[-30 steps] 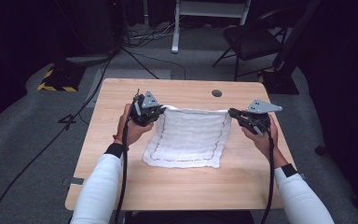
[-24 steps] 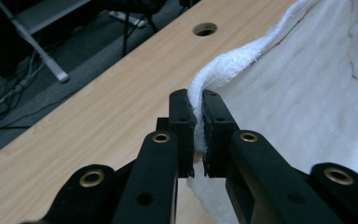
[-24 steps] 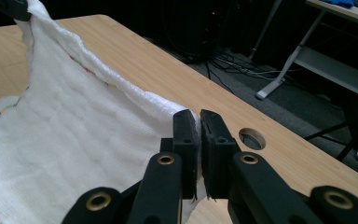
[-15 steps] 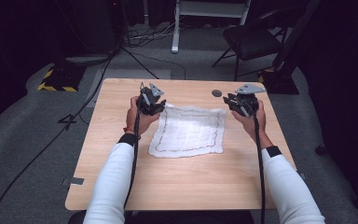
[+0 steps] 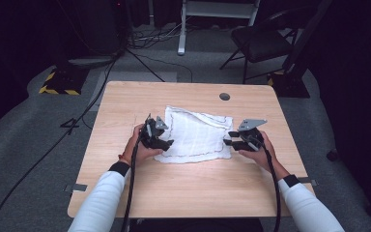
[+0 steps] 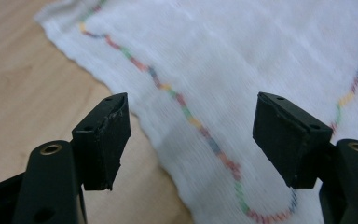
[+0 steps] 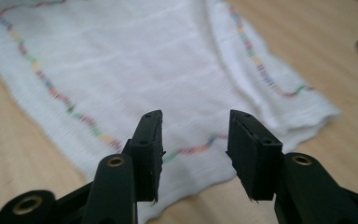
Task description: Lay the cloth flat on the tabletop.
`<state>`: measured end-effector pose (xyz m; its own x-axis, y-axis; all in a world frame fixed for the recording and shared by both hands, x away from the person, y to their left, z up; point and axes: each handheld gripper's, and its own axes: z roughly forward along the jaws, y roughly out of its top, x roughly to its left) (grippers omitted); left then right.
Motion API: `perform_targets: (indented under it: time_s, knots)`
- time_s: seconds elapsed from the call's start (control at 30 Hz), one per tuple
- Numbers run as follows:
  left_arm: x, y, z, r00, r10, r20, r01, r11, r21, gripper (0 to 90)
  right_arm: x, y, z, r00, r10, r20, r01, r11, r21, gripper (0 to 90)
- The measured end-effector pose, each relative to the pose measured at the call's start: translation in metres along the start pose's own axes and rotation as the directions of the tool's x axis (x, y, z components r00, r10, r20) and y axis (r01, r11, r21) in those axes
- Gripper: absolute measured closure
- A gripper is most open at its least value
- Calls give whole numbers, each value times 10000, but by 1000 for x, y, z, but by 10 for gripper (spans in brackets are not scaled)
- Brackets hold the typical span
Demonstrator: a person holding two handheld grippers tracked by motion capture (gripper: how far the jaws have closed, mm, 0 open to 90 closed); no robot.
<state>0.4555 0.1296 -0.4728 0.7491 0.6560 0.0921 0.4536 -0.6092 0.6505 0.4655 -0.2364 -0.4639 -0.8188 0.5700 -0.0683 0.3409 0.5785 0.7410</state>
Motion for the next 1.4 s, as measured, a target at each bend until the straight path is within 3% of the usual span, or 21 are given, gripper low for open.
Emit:
perform_targets:
  time_s: [0.1,0.17,0.27,0.4,0.47,0.57,0.6,0.73,0.9,1.13,1.27,1.4]
  knots:
    - [-5,-6,1,9998,97,196,-101,9998,199,280,7,-6,2,9991,-204,-362,213,9994,261,556]
    - [-8,-10,2,9980,123,612,-141,9995,294,327,12,-10,2,9983,-270,-507,289,9989,370,554]
    - [-13,-18,3,9927,222,1187,-263,9991,335,437,18,-17,4,9968,-478,-636,525,9959,740,640]
    - [-15,-22,0,9921,146,1245,-183,9994,283,463,19,-24,6,9955,-494,-802,572,9936,970,701]
    - [-21,-25,-3,9920,279,1227,-307,9993,208,476,19,-29,3,9956,-334,-875,406,9958,822,745]
    - [-25,-26,-4,9909,151,1334,-186,9995,245,467,22,-31,0,9953,-520,-813,591,9945,868,769]
    - [-30,-29,-7,9917,359,1238,-377,9992,126,467,27,-34,-4,9952,-673,-706,738,9927,950,772]
    - [-41,-34,-12,9891,334,1436,-358,9993,143,461,35,-42,-14,9957,-675,-633,733,9928,946,779]
    - [-59,-43,-21,9876,635,1438,-648,9979,43,458,48,-53,-27,9957,-614,-695,676,9937,898,805]
    - [-81,-52,-30,9835,699,1666,-701,9975,-50,455,65,-67,-44,9941,-582,-913,667,9934,934,806]
    - [-96,-57,-38,9769,851,1962,-887,9960,92,444,77,-78,-58,9920,-451,-1180,567,9937,970,795]
    - [-98,-60,-42,9784,931,1845,-989,9948,223,356,80,-75,-65,9897,-830,-1170,959,9894,1092,694]
